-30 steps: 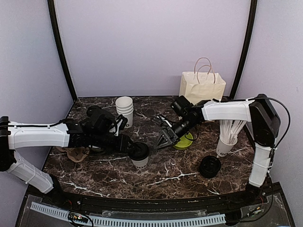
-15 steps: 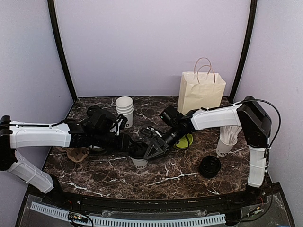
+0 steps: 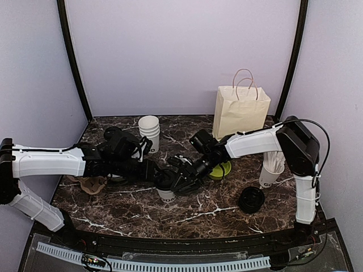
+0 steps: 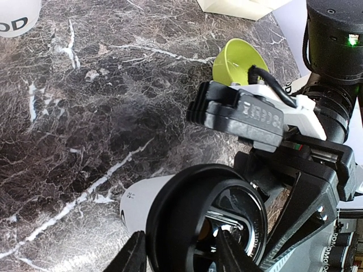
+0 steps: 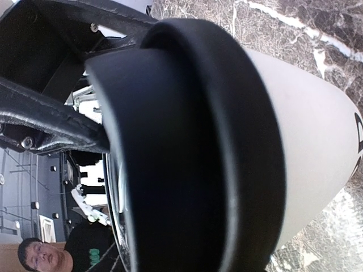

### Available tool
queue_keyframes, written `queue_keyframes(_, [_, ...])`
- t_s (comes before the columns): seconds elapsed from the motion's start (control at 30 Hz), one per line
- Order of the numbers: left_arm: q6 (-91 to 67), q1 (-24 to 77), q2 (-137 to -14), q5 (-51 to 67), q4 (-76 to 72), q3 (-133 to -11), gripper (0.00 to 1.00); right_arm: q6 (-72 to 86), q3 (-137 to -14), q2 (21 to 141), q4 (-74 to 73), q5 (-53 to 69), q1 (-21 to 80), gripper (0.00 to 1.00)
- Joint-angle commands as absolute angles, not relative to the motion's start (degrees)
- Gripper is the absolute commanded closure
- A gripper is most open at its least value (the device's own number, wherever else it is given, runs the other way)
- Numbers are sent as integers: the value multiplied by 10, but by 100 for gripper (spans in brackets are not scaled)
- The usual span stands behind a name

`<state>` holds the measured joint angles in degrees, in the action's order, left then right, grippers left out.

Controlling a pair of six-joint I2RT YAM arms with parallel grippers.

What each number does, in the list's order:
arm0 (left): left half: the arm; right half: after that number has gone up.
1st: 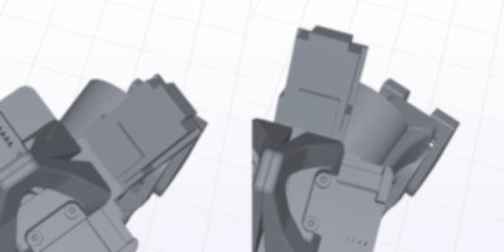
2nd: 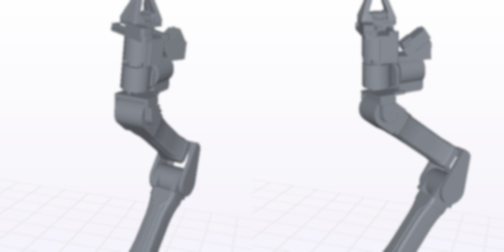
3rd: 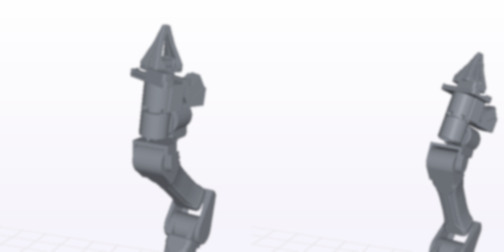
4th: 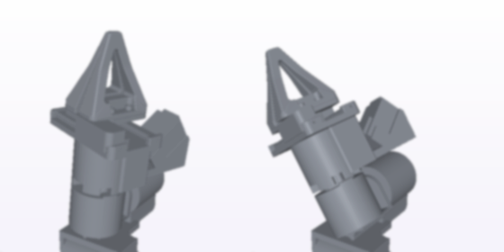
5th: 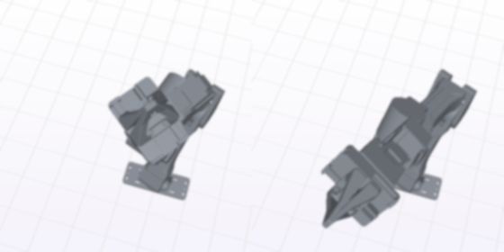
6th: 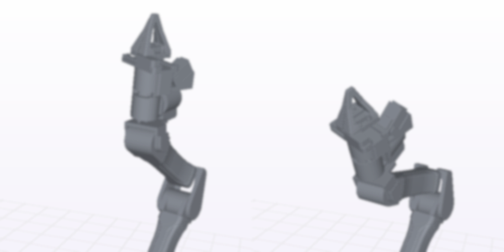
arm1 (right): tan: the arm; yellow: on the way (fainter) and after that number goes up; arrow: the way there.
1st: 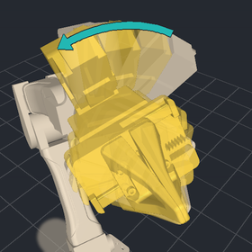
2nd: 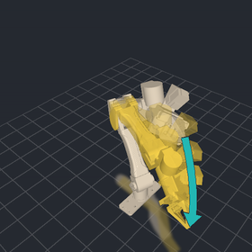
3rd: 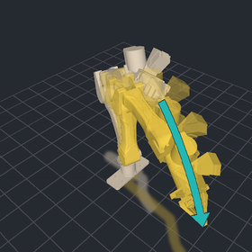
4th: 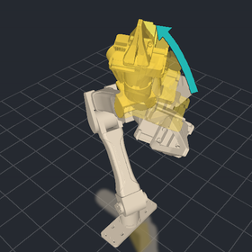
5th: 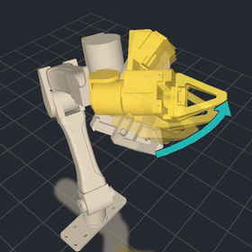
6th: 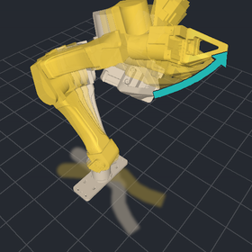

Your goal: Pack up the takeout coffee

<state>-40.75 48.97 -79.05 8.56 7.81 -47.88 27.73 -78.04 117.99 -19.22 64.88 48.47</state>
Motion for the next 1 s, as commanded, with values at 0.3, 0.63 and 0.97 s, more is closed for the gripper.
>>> queue_keyframes(0.3, [-418, 501, -793, 74, 141, -449, 58, 181, -853, 1217, -289, 369, 477, 66])
queue_keyframes(0.63, [-393, 504, -759, 52, 167, -490, 47, 100, -885, 1164, -307, 537, 469, 57])
queue_keyframes(0.97, [-360, 504, -717, -9, 226, -533, 5, 5, -927, 1119, -394, 464, 468, 48])
